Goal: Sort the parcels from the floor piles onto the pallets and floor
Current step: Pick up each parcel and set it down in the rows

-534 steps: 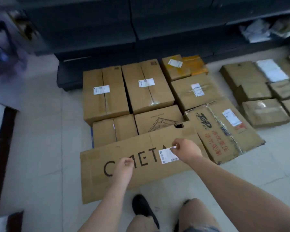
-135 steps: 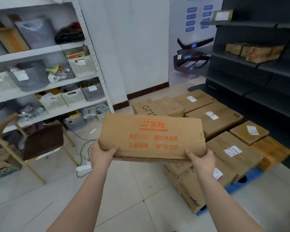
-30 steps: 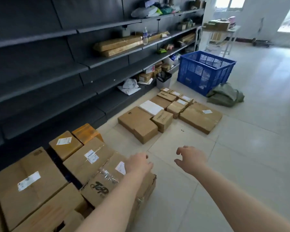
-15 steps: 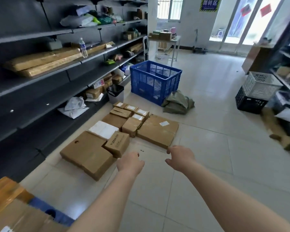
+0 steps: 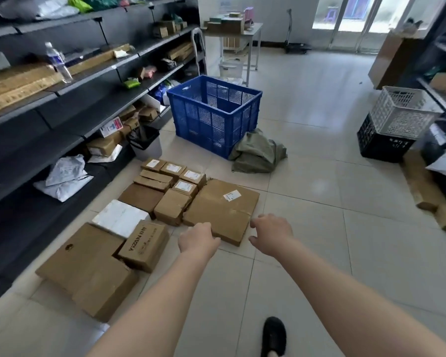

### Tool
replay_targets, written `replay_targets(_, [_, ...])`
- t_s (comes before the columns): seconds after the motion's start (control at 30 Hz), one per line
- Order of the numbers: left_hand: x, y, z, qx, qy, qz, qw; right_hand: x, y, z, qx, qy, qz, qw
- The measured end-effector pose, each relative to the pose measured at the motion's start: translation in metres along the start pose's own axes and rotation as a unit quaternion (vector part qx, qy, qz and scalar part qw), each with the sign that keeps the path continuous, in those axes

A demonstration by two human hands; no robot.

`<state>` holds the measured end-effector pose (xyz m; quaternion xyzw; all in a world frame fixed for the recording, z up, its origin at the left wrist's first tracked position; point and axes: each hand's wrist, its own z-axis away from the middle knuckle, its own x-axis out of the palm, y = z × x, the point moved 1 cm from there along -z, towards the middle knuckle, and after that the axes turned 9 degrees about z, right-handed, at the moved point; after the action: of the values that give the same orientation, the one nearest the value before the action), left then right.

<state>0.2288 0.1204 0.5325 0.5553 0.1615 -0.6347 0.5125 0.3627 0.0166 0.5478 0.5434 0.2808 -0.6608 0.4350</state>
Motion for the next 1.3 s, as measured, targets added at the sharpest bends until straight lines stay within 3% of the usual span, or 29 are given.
replay_targets(0.3, [0.017, 0.116, -0.136, -0.122, -0.011, 0.046, 0.991, -0.005, 0.153, -0.143, -0.03, -0.061, -0.057, 0.996])
replay_targets(0.67, [0.048, 0.16, -0.317, -0.263, -0.012, 0.13, 0.956, -0.027, 0.254, -0.358, -0.099, -0.105, -0.018, 0.989])
replay_targets(0.87, [0.033, 0.207, -0.416, -0.306, -0.023, 0.151, 0.94, -0.039, 0.291, -0.464, -0.131, -0.129, -0.053, 0.982])
replay_targets(1.07, [0.042, 0.233, -0.491, -0.388, 0.017, 0.206, 0.898, -0.021, 0.318, -0.571, -0.206, -0.154, 0.007, 0.966])
replay_targets(1.3, [0.159, 0.212, -0.561, -0.517, 0.055, 0.322, 0.791, 0.087, 0.329, -0.705, -0.213, -0.239, -0.026, 0.947])
